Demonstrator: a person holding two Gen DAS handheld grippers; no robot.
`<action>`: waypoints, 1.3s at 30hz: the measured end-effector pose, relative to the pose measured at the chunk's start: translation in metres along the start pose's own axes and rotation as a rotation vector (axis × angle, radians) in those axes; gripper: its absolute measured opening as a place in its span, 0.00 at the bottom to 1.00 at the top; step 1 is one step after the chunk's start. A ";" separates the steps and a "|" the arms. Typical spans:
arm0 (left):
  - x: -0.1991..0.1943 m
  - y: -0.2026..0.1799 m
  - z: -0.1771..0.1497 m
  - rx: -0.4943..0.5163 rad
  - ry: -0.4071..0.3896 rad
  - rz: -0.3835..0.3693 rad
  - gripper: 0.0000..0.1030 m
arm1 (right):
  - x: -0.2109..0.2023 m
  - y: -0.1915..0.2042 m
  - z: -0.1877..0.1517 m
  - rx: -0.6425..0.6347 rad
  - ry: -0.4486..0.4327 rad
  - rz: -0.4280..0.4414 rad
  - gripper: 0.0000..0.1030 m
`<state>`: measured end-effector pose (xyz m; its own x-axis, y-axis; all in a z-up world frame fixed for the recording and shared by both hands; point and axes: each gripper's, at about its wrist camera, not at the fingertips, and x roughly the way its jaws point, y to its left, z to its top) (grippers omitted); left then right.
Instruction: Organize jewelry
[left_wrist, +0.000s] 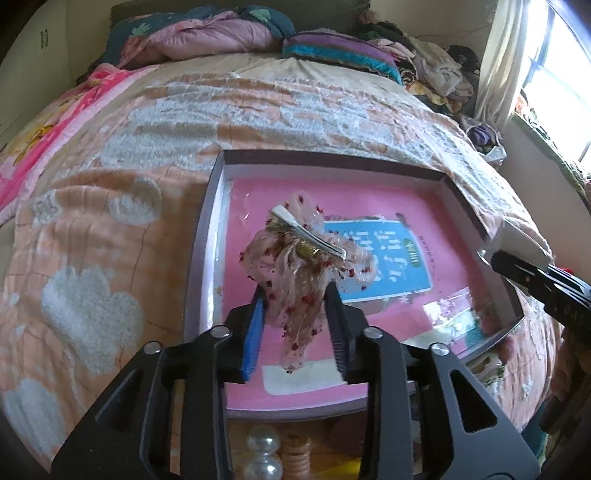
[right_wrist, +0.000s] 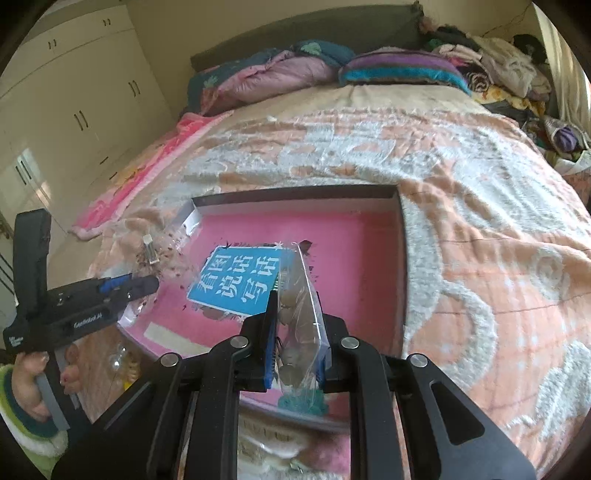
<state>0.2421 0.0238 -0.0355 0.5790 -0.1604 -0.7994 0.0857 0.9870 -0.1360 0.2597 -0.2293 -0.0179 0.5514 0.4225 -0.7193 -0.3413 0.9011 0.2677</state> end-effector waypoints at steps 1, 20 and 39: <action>0.000 0.001 -0.001 0.002 0.002 0.003 0.33 | 0.005 0.000 0.000 0.008 0.010 0.013 0.15; -0.067 0.011 -0.013 -0.063 -0.098 0.045 0.91 | -0.078 -0.003 -0.011 0.024 -0.198 -0.137 0.92; -0.161 -0.023 -0.025 -0.041 -0.256 0.015 0.91 | -0.205 0.029 -0.038 -0.044 -0.400 -0.198 0.96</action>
<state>0.1262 0.0271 0.0817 0.7666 -0.1330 -0.6282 0.0460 0.9872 -0.1528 0.1079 -0.2932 0.1135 0.8574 0.2550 -0.4471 -0.2272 0.9669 0.1158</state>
